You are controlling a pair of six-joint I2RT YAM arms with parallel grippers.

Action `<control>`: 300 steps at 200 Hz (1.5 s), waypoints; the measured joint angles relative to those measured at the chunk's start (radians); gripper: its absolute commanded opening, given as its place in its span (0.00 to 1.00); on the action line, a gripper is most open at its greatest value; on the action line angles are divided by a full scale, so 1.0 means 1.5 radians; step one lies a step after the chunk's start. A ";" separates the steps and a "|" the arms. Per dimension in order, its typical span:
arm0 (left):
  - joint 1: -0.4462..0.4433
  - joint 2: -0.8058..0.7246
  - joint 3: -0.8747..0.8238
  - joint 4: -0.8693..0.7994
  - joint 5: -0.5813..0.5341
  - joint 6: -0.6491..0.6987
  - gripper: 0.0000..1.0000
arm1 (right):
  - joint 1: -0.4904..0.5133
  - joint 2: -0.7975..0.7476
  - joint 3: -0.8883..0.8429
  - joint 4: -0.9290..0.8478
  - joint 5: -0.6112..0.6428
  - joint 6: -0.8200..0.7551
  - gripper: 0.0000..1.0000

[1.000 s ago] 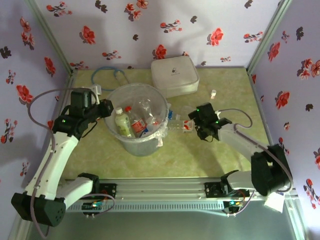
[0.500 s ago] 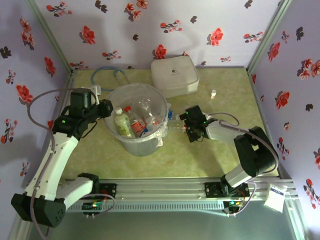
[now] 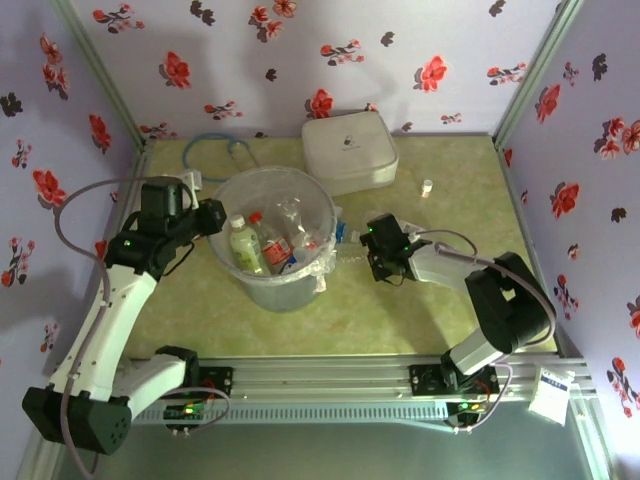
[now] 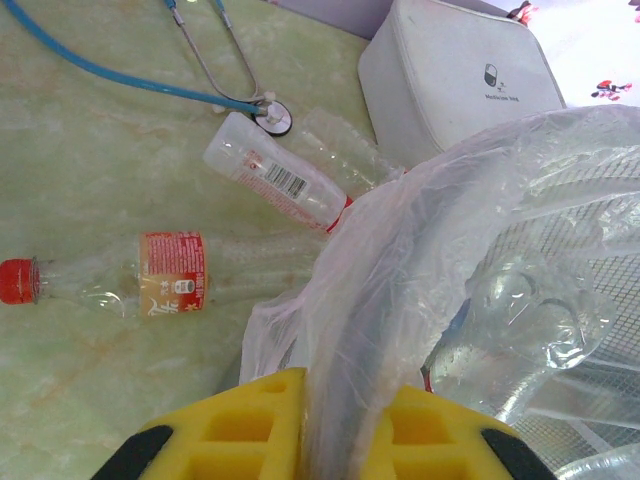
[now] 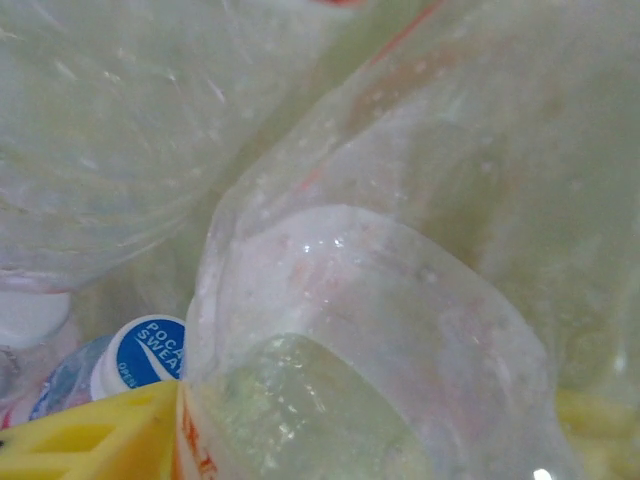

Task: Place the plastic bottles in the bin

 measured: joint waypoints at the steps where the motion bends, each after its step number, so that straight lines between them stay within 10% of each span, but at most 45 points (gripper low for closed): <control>1: 0.000 0.000 0.000 0.000 0.000 0.000 0.00 | 0.000 -0.001 0.000 0.000 0.000 0.001 0.66; 102: 0.000 0.001 0.000 -0.001 -0.001 0.001 0.00 | -0.094 -0.295 0.013 -0.194 0.095 -0.154 0.48; 199: 0.000 0.013 0.023 -0.032 -0.021 0.003 0.00 | -0.084 -0.348 0.386 -0.277 0.108 -0.511 0.37; 300: 0.000 0.007 0.032 -0.056 -0.029 0.003 0.00 | 0.274 0.102 0.826 -0.361 0.065 -0.737 0.40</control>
